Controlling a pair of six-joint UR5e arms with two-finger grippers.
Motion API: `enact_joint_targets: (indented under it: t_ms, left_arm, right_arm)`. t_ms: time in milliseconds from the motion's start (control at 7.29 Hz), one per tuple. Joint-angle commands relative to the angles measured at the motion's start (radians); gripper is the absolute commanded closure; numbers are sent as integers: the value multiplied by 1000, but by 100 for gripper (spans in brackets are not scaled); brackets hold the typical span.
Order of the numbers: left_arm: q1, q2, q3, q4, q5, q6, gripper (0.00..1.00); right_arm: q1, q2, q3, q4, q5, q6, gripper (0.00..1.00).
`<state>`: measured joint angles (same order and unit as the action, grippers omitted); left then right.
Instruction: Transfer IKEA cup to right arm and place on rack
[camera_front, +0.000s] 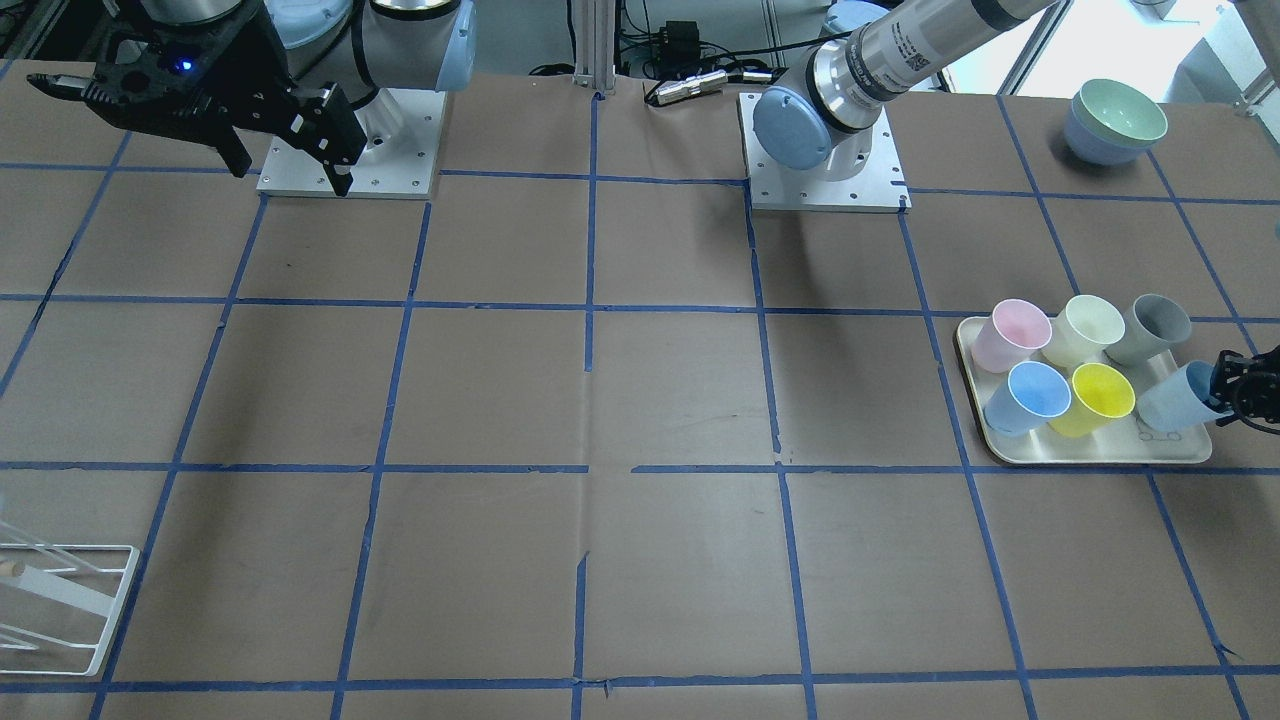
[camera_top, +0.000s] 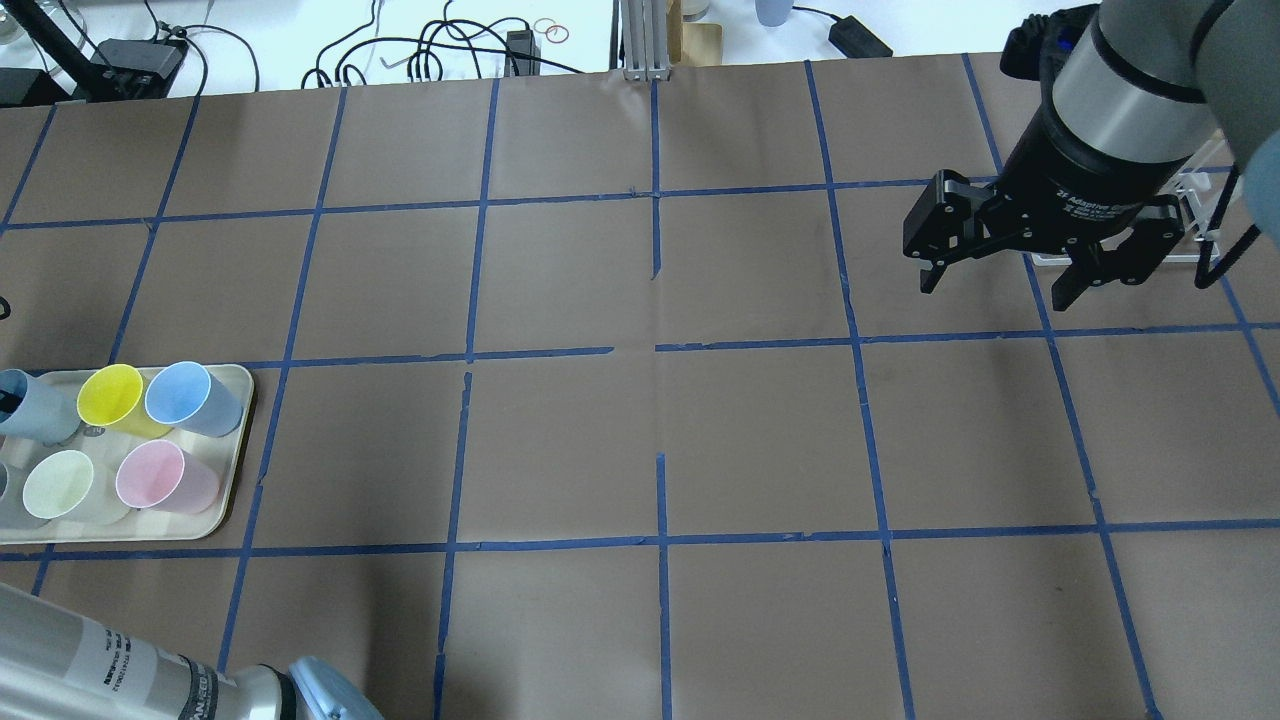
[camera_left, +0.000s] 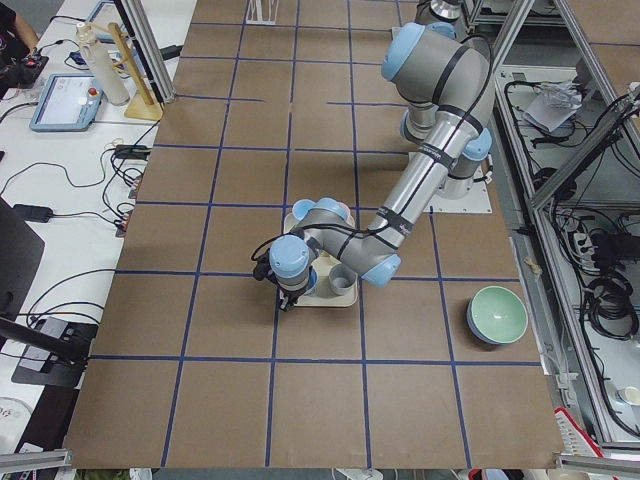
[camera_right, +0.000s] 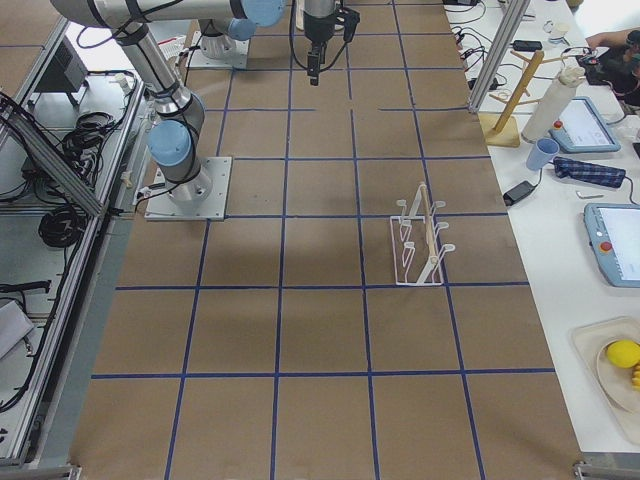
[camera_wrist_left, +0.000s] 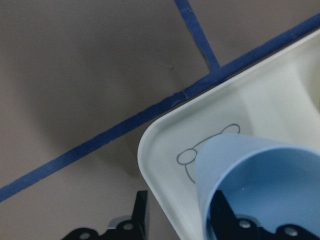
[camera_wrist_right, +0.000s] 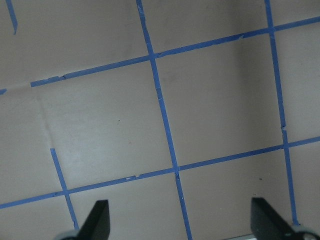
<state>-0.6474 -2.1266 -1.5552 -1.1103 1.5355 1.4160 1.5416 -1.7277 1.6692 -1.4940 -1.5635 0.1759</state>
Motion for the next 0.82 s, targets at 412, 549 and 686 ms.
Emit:
enact_joint_targets:
  t_ms: [412,549,686]
  left_arm:
    - [-18,36,44,-96,-5,-11,100]
    - [-34,51,110,-218,-8,-14,100]
    - [-57,63,195,-362,1,-17,100]
  right_arm:
    - [0,2,1,-5,3,0,0]
    - [-9,-1,-9,-3,96,-10,0]
    - [-5,-3,-12,6,173,-83,0]
